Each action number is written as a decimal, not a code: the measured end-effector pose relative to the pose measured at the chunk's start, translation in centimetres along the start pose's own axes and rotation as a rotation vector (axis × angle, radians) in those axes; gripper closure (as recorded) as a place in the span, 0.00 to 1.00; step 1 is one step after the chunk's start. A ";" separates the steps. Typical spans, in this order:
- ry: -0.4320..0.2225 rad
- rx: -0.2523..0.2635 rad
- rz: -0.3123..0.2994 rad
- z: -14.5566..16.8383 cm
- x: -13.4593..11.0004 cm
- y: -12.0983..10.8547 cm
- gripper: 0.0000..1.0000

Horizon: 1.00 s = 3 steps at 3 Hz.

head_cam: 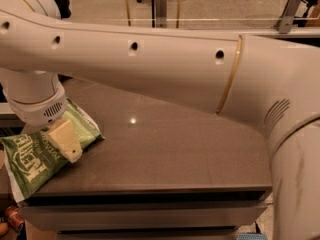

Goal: Pick green jalapeno chip bag

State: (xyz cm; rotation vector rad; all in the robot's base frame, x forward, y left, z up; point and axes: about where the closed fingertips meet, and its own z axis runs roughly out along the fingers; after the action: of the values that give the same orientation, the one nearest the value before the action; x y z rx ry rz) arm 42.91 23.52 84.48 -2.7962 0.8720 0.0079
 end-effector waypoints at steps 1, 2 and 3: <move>-0.009 -0.003 0.008 0.5 -0.1 0.3 0.39; -0.014 -0.003 0.014 0.7 -0.3 0.6 0.64; -0.012 -0.004 0.007 0.4 -0.3 0.5 0.86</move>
Offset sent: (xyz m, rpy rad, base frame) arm -0.0077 -0.0019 -0.0125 0.0082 0.0280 -0.0158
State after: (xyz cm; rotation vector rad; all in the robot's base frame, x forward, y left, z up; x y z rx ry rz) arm 42.42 23.32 84.03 -2.7938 0.8793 0.0276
